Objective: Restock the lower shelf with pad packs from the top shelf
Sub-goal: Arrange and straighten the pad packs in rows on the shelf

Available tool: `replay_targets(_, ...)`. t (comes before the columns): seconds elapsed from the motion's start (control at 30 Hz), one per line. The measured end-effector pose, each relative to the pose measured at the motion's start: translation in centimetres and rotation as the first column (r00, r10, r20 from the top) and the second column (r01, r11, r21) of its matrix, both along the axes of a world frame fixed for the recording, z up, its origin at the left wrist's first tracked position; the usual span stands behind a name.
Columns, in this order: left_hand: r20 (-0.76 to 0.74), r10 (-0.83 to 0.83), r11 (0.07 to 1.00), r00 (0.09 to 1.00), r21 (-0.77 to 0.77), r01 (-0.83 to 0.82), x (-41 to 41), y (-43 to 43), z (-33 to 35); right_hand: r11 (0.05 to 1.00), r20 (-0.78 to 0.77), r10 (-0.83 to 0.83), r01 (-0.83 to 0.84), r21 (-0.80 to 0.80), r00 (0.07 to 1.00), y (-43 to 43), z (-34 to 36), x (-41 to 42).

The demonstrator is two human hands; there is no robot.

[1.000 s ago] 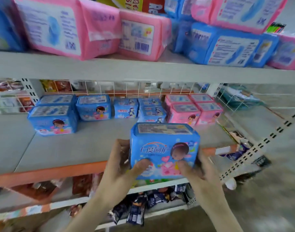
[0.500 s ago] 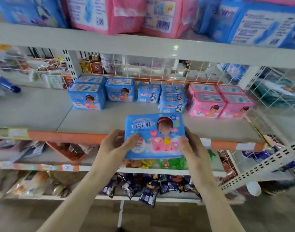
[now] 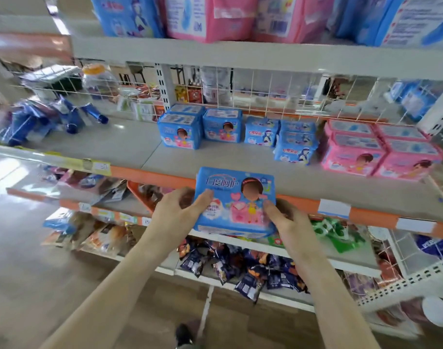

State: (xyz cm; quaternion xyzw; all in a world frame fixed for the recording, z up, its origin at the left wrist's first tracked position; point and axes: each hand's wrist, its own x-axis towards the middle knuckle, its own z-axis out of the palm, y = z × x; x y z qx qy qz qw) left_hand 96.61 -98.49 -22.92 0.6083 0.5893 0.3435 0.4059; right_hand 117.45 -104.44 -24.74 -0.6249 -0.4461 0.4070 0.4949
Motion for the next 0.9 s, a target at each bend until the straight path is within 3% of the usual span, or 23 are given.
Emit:
replay_targets(0.37,0.043,-0.04,0.998,0.998,0.044,0.038,-0.7,4.4,-0.3,0.997,0.023,-0.04,0.039,0.061,0.999,4.4,0.2,-1.1)
replay_targets(0.53,0.115,-0.138,0.99,0.984,0.053,0.133,-2.2,10.2,-2.4,0.994,0.094,-0.098,0.093,0.053,0.991,9.0,-0.9,-2.9)
replay_targets(0.9,0.042,-0.294,0.955,0.955,0.043,0.292,-4.9,25.5,-6.4,0.977,0.291,-0.203,0.215,-0.008,0.935,21.6,-2.9,-5.9)
